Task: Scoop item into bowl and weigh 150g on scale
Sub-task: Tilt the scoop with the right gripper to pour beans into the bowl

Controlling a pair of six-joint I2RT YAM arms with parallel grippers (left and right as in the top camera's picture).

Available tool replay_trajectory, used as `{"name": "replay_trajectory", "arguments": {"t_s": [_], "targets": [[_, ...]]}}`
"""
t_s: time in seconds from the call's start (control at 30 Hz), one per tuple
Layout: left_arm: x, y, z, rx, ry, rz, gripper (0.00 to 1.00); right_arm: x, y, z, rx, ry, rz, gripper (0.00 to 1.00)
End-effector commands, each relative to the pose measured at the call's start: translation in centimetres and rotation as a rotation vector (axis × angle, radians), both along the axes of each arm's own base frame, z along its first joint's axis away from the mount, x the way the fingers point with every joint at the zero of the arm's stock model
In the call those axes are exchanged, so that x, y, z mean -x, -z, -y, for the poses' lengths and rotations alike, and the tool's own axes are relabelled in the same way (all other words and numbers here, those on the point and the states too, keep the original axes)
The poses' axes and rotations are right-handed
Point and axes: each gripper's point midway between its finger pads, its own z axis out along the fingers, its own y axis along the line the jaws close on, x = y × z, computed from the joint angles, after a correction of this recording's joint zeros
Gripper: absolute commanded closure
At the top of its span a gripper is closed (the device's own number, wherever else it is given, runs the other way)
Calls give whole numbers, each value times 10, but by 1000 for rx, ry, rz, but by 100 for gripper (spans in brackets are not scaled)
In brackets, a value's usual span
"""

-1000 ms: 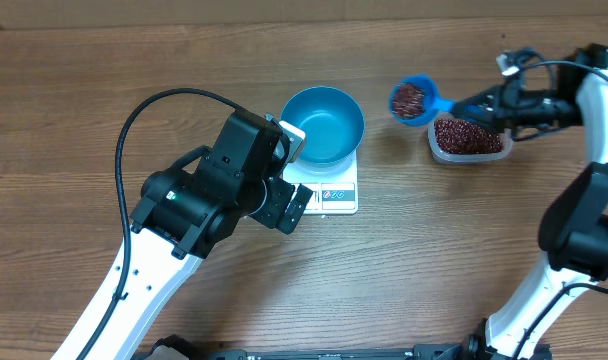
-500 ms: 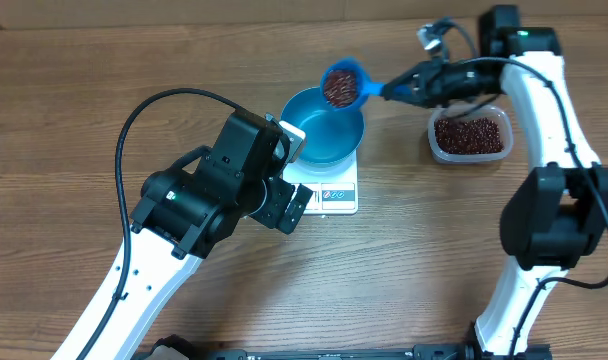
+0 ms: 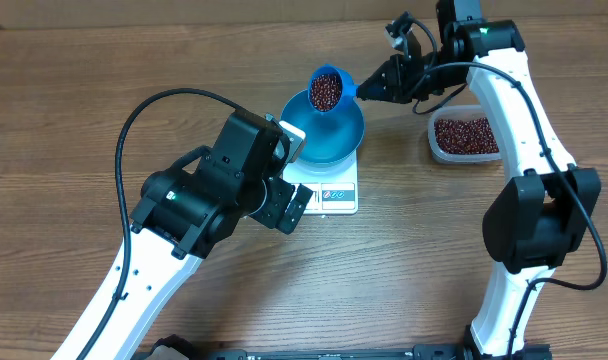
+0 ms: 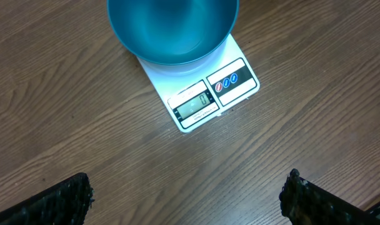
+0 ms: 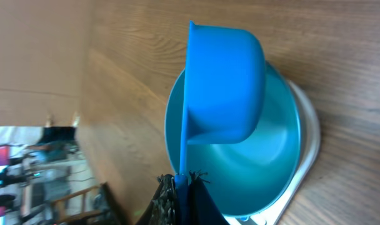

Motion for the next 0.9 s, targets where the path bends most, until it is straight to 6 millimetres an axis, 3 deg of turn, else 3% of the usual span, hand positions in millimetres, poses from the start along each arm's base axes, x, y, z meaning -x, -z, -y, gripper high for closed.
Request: {"name": "replay_trajectory", "arguments": {"t_s": [0.0,0.27,0.57,0.87], "targets": [[-2,-4,1,7,13,8,1,4,-52,-2,48,10,156,96],[-2,-4,1,7,13,8,0,18,-73,-5,93,5,211,96],[-2,-4,1,7,13,8,1,37,-56,6,247,-19,179,96],[-2,-4,1,7,13,8,0,43,-48,-5,331,-61,201,96]]}}
